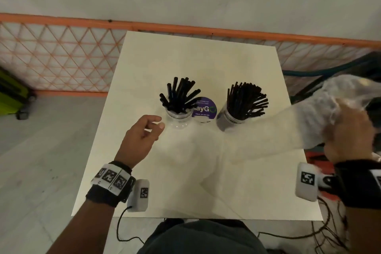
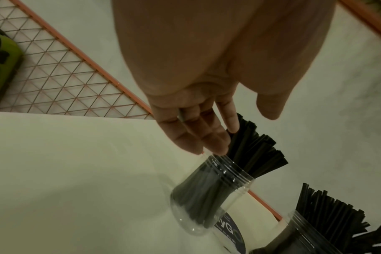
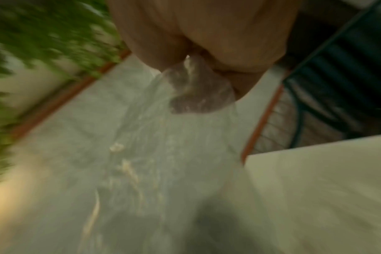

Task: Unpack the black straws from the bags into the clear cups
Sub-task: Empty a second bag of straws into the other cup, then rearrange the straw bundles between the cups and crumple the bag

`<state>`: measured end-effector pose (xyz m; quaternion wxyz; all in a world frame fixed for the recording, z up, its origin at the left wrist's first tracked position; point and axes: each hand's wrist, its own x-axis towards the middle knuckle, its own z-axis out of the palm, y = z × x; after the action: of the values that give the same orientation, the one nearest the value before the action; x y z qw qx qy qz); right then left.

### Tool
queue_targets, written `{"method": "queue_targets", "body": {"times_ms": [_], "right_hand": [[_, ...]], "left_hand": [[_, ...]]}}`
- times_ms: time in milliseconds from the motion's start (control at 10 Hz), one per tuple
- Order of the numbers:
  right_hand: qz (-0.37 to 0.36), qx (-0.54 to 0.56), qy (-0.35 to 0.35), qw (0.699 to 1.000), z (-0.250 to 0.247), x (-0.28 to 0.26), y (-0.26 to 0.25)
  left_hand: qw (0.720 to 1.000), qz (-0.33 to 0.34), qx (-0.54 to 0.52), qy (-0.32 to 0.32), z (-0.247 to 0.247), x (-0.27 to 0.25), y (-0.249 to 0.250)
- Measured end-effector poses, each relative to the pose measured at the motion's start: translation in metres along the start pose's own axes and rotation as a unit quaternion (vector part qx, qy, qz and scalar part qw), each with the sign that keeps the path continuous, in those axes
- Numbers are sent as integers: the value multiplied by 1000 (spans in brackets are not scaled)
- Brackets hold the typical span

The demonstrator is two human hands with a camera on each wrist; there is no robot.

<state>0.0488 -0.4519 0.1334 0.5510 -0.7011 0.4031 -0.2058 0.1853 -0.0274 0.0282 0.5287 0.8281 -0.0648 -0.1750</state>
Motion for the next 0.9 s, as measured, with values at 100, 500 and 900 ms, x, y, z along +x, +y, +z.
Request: {"method": "queue_targets", "body": {"times_ms": [100,500,900], "right_hand": [[141,9,47,989,25,-23,32],[229,-41,1,972,76,9,134],[77,-181,-69,978,43,-1,131]], "left_hand": [[1000,-4,-3,17,-1,0,-5],[995,-76,64,-1,9,-22,-26],[993,-61,93,33,24,22,-11]]}}
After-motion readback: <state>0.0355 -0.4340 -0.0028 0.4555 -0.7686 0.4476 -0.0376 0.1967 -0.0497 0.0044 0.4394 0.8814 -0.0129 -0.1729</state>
